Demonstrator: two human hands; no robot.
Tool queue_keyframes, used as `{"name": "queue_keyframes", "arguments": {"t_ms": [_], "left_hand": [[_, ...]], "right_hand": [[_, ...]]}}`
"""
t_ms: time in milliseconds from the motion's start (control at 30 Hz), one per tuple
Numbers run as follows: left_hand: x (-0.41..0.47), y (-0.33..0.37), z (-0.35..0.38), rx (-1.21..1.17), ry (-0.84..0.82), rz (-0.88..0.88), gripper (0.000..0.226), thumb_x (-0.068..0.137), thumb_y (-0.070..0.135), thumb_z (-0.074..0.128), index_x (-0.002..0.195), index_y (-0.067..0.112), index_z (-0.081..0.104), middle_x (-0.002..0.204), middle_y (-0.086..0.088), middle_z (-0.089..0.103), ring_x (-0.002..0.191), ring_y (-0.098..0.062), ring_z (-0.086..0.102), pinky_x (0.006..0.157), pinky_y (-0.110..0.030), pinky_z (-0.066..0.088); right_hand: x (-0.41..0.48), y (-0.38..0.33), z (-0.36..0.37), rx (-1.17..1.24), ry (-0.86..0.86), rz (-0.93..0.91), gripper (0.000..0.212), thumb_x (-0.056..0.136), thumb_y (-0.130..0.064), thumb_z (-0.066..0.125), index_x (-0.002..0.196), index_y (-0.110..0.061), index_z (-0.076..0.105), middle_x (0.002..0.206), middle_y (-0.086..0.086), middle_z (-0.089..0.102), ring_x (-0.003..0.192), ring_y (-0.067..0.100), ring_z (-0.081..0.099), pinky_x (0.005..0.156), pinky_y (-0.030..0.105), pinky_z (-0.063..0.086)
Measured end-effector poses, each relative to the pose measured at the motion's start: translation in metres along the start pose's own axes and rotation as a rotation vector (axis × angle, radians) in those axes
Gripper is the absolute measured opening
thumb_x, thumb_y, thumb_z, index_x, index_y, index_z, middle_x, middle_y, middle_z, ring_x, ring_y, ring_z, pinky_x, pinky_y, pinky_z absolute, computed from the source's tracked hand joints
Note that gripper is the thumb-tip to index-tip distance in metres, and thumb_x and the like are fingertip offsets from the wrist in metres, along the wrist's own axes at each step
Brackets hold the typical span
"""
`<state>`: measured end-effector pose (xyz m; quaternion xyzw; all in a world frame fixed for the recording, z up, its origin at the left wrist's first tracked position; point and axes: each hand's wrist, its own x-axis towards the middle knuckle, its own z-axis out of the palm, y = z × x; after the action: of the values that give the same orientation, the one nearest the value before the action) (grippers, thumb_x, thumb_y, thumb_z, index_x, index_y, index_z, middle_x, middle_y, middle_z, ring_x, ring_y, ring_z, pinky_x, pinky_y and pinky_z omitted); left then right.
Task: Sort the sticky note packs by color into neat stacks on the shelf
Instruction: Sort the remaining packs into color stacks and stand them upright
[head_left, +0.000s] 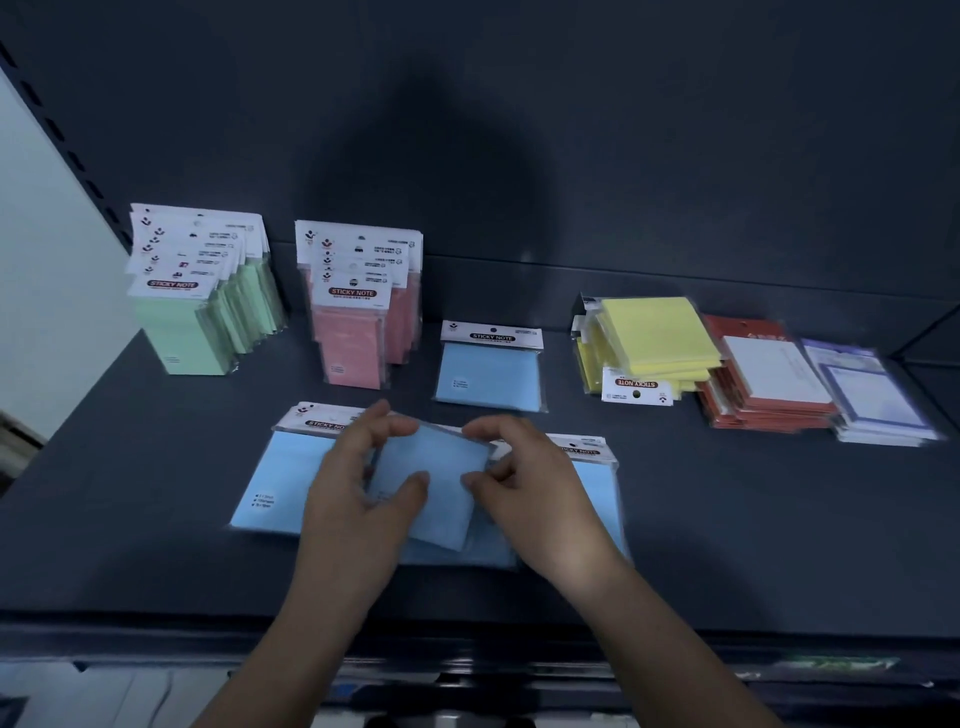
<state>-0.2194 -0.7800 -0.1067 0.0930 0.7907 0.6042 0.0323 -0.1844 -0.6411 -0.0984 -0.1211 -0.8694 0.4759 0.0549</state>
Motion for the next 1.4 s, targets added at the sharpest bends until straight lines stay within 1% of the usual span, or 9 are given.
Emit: {"name": "queue_keyframes", "arguments": {"t_ms": [67, 200, 500, 667, 833, 1000, 1200, 1300, 1400], "left_hand": [[0.005, 0.002, -0.012, 0.028, 0.033, 0.037, 0.034, 0.077, 0.001, 0.069, 0.088, 0.032, 0.060, 0.127, 0.018, 0.052, 0.106, -0.002, 0.054, 0.087, -0.021, 0.043], [0.015, -0.002, -0.042, 0.042, 0.101, 0.007, 0.035, 0.080, -0.004, 0.065, 0.084, 0.030, 0.061, 0.126, 0.010, 0.054, 0.101, 0.002, 0.053, 0.066, 0.000, 0.039], [0.026, -0.031, -0.070, 0.186, 0.066, -0.114, 0.035, 0.078, 0.000, 0.069, 0.080, 0.033, 0.058, 0.122, -0.012, 0.060, 0.104, -0.025, 0.057, 0.081, -0.029, 0.045], [0.027, -0.027, -0.073, 0.362, 0.035, -0.180, 0.025, 0.062, 0.044, 0.063, 0.085, 0.049, 0.057, 0.129, -0.007, 0.055, 0.119, -0.030, 0.049, 0.102, -0.052, 0.037], [0.037, -0.007, -0.052, 0.463, 0.117, 0.137, 0.026, 0.079, 0.016, 0.063, 0.105, 0.017, 0.064, 0.129, -0.002, 0.055, 0.122, -0.021, 0.043, 0.103, -0.040, 0.032], [0.055, 0.021, 0.002, 0.256, -0.295, 0.047, 0.028, 0.089, 0.019, 0.060, 0.115, 0.024, 0.051, 0.104, 0.024, 0.053, 0.101, 0.003, 0.047, 0.075, 0.005, 0.032], [0.089, 0.020, 0.044, 0.123, -0.414, -0.256, 0.056, 0.089, 0.026, 0.060, 0.137, 0.018, 0.033, 0.116, 0.010, 0.047, 0.102, -0.007, 0.048, 0.084, -0.018, 0.035], [0.094, 0.017, 0.048, 0.038, -0.311, -0.305, 0.055, 0.088, 0.025, 0.061, 0.136, 0.013, 0.037, 0.122, 0.007, 0.042, 0.112, -0.011, 0.045, 0.090, -0.023, 0.036], [0.094, 0.016, 0.047, -0.129, -0.120, -0.300, 0.030, 0.090, 0.010, 0.057, 0.118, 0.013, 0.049, 0.113, -0.001, 0.050, 0.093, -0.011, 0.049, 0.067, -0.015, 0.041]], "right_hand": [[0.005, -0.008, 0.010, 0.070, -0.001, -0.038, 0.032, 0.085, -0.007, 0.062, 0.112, -0.024, 0.058, 0.104, -0.010, 0.052, 0.084, 0.005, 0.050, 0.078, 0.013, 0.043], [0.017, -0.029, 0.039, 0.079, -0.047, -0.130, 0.033, 0.084, -0.002, 0.061, 0.113, -0.018, 0.058, 0.107, -0.010, 0.048, 0.073, -0.003, 0.046, 0.071, 0.001, 0.035], [0.031, -0.040, 0.079, -0.121, -0.152, -0.178, 0.033, 0.083, 0.001, 0.055, 0.114, -0.008, 0.058, 0.119, 0.005, 0.051, 0.103, 0.020, 0.051, 0.084, 0.009, 0.025], [0.032, -0.041, 0.076, -0.201, -0.166, -0.223, 0.033, 0.087, -0.006, 0.054, 0.120, -0.009, 0.056, 0.124, 0.004, 0.052, 0.114, 0.016, 0.047, 0.091, 0.013, 0.026], [0.044, -0.028, 0.038, -0.161, -0.032, -0.119, 0.029, 0.089, -0.007, 0.054, 0.118, -0.010, 0.060, 0.120, 0.004, 0.055, 0.099, 0.010, 0.050, 0.093, 0.016, 0.035], [0.061, -0.003, -0.011, -0.103, 0.175, 0.173, 0.047, 0.090, -0.011, 0.053, 0.135, -0.008, 0.043, 0.133, 0.007, 0.050, 0.122, 0.020, 0.048, 0.093, 0.018, 0.032], [0.065, 0.007, -0.018, 0.305, 0.097, 0.415, 0.073, 0.065, -0.029, 0.057, 0.135, -0.014, 0.042, 0.122, 0.005, 0.060, 0.102, 0.020, 0.063, 0.091, 0.037, 0.051], [0.065, 0.009, -0.029, 0.460, 0.146, 0.461, 0.041, 0.084, -0.013, 0.060, 0.122, -0.017, 0.045, 0.108, -0.005, 0.056, 0.091, 0.012, 0.056, 0.078, 0.028, 0.047], [0.062, 0.010, -0.035, 0.691, 0.145, 0.520, 0.031, 0.086, -0.004, 0.059, 0.111, -0.016, 0.046, 0.088, 0.001, 0.052, 0.072, 0.013, 0.048, 0.064, 0.023, 0.041]]}}
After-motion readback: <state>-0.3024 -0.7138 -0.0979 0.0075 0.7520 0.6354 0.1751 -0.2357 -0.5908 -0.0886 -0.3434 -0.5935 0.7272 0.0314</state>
